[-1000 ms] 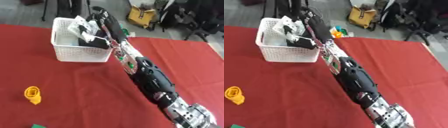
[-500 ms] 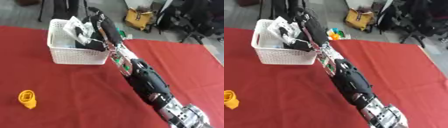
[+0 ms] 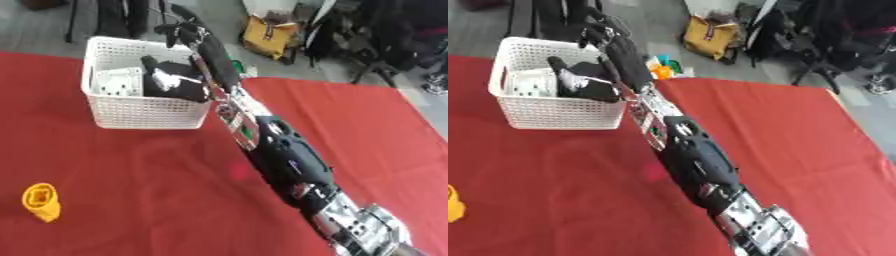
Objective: Pick up objects on the table and place them in the box.
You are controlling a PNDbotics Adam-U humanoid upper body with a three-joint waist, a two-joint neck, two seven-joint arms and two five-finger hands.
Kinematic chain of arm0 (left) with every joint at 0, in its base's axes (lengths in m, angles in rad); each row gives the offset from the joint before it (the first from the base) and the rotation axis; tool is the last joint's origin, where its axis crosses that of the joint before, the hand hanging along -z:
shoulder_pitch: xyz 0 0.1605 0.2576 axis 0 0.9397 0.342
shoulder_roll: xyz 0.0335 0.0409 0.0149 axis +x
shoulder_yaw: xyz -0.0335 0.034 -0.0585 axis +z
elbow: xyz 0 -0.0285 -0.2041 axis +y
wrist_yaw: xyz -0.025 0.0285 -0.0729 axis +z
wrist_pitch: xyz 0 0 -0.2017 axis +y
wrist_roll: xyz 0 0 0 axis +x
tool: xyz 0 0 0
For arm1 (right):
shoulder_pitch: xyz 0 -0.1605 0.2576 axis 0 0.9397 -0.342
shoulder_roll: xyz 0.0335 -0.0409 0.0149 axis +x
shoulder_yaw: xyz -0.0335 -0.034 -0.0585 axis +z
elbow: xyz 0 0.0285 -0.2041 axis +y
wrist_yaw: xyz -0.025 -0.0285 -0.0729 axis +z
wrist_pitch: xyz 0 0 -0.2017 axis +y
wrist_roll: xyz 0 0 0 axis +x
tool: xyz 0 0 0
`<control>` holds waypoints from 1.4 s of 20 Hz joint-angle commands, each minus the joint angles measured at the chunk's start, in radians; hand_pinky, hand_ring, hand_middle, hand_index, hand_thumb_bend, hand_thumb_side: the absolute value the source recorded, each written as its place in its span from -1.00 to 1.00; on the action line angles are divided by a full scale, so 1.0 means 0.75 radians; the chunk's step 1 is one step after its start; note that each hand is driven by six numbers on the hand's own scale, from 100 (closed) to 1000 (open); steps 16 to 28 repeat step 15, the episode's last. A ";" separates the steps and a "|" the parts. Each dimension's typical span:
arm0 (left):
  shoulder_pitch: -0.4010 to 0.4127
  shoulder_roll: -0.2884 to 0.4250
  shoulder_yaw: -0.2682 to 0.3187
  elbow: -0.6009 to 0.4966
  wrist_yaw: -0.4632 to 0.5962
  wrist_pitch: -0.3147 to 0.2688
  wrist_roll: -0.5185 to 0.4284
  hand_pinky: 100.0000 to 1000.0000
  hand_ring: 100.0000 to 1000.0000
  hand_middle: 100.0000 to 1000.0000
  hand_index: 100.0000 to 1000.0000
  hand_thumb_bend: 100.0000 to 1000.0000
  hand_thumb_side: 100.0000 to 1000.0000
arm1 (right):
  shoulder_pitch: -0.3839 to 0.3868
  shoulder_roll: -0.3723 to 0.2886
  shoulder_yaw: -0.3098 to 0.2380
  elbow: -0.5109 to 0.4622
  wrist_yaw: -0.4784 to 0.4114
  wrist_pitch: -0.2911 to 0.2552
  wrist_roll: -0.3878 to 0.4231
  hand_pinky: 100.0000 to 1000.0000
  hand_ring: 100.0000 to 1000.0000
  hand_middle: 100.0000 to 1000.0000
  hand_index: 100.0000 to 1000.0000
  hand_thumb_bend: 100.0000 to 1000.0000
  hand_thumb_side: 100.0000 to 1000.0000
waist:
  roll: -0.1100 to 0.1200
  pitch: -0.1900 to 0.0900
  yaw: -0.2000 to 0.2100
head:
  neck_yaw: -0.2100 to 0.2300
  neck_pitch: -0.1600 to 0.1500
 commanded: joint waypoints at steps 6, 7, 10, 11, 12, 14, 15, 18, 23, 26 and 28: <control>-0.006 -0.003 0.009 -0.026 0.005 0.006 0.003 0.34 0.59 0.70 0.82 -0.91 0.92 | -0.007 -0.051 -0.006 -0.068 -0.069 -0.008 0.007 0.32 0.85 -0.20 0.36 -0.41 0.62 | 0.029 -0.046 -0.033 | 0.026 -0.001; -0.002 -0.003 0.014 -0.026 0.004 0.008 0.008 0.34 0.58 0.70 0.82 -0.91 0.92 | 0.003 -0.053 -0.011 -0.104 -0.108 -0.007 0.005 0.31 0.84 -0.18 0.33 -0.44 0.66 | 0.035 -0.052 -0.050 | 0.052 0.000; 0.008 -0.001 0.026 -0.026 -0.001 0.013 0.022 0.34 0.59 0.70 0.82 -0.91 0.91 | 0.048 -0.064 -0.017 -0.239 -0.234 0.016 0.023 0.27 0.85 -0.18 0.31 -0.52 0.73 | 0.046 -0.066 -0.084 | 0.108 0.006; 0.015 -0.001 0.032 -0.026 -0.003 0.017 0.029 0.34 0.59 0.70 0.82 -0.91 0.90 | 0.075 -0.054 -0.026 -0.319 -0.297 0.030 0.027 0.24 0.85 -0.17 0.28 -0.61 0.80 | 0.058 -0.081 -0.113 | 0.166 0.017; 0.020 0.000 0.037 -0.026 -0.006 0.020 0.036 0.34 0.59 0.70 0.82 -0.91 0.90 | 0.103 -0.051 -0.033 -0.402 -0.361 0.052 0.041 0.24 0.85 -0.17 0.28 -0.61 0.80 | 0.066 -0.090 -0.131 | 0.199 0.024; 0.032 0.000 0.047 -0.026 -0.010 0.026 0.051 0.35 0.59 0.70 0.82 -0.90 0.89 | 0.169 -0.033 -0.053 -0.592 -0.497 0.115 0.089 0.19 0.83 -0.18 0.25 -0.65 0.90 | 0.083 -0.116 -0.173 | 0.272 0.047; 0.036 -0.001 0.052 -0.026 -0.011 0.029 0.059 0.35 0.59 0.70 0.82 -0.90 0.86 | 0.199 -0.017 -0.065 -0.687 -0.565 0.153 0.121 0.14 0.82 -0.19 0.23 -0.64 0.95 | 0.094 -0.132 -0.195 | 0.313 0.063; 0.036 -0.001 0.052 -0.026 -0.011 0.029 0.059 0.35 0.59 0.70 0.82 -0.90 0.86 | 0.199 -0.017 -0.065 -0.687 -0.565 0.153 0.121 0.14 0.82 -0.19 0.23 -0.64 0.95 | 0.094 -0.132 -0.195 | 0.313 0.063; 0.036 -0.001 0.052 -0.026 -0.011 0.029 0.059 0.35 0.59 0.70 0.82 -0.90 0.86 | 0.199 -0.017 -0.065 -0.687 -0.565 0.153 0.121 0.14 0.82 -0.19 0.23 -0.64 0.95 | 0.094 -0.132 -0.195 | 0.313 0.063; 0.036 -0.001 0.052 -0.026 -0.011 0.029 0.059 0.35 0.59 0.70 0.82 -0.90 0.86 | 0.199 -0.017 -0.065 -0.687 -0.565 0.153 0.121 0.14 0.82 -0.19 0.23 -0.64 0.95 | 0.094 -0.132 -0.195 | 0.313 0.063; 0.036 -0.001 0.052 -0.026 -0.011 0.029 0.059 0.35 0.59 0.70 0.82 -0.90 0.86 | 0.199 -0.017 -0.065 -0.687 -0.565 0.153 0.121 0.14 0.82 -0.19 0.23 -0.64 0.95 | 0.094 -0.132 -0.195 | 0.313 0.063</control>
